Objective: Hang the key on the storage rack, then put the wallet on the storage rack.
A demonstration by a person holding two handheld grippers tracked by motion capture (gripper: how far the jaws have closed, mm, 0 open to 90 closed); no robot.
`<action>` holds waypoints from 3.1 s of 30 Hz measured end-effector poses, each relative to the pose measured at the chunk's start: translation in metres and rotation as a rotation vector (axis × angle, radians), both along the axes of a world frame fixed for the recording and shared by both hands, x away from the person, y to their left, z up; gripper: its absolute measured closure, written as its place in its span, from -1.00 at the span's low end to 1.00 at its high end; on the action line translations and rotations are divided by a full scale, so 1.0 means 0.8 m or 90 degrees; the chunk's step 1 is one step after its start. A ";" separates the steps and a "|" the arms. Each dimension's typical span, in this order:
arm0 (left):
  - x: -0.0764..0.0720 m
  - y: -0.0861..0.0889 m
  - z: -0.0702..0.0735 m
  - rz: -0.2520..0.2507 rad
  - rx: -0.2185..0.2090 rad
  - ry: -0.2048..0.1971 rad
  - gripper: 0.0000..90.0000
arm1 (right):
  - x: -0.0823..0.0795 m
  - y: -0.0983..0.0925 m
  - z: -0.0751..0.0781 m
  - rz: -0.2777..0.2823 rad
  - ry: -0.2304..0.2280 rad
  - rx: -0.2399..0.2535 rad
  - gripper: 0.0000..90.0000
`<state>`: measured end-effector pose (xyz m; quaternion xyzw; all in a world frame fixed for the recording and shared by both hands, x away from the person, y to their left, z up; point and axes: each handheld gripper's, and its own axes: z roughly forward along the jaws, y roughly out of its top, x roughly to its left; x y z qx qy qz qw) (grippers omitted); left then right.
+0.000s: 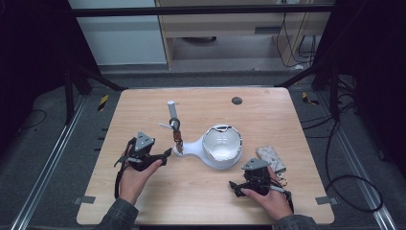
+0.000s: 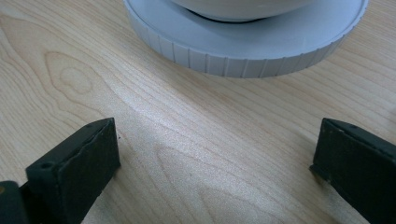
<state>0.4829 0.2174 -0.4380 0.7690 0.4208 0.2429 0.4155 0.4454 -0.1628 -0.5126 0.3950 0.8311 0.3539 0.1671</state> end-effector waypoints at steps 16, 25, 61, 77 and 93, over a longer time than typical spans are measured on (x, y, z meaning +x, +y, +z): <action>0.018 0.049 -0.043 0.007 0.067 0.017 -0.89 | -0.015 -0.016 0.059 0.003 -0.016 -0.053 -0.88; 0.023 0.056 -0.067 0.022 0.089 0.062 -0.90 | -0.003 -0.055 0.098 -0.050 0.001 -0.087 -0.86; 0.030 0.067 -0.088 0.076 0.064 0.117 -0.99 | 0.004 -0.116 0.095 -0.123 0.090 -0.085 -0.83; 0.028 0.065 -0.088 0.077 0.064 0.117 -1.00 | 0.018 -0.121 0.078 -0.145 0.152 -0.088 -0.80; 0.027 0.065 -0.088 0.076 0.065 0.118 -1.00 | 0.052 -0.110 0.063 -0.174 0.231 -0.132 -0.72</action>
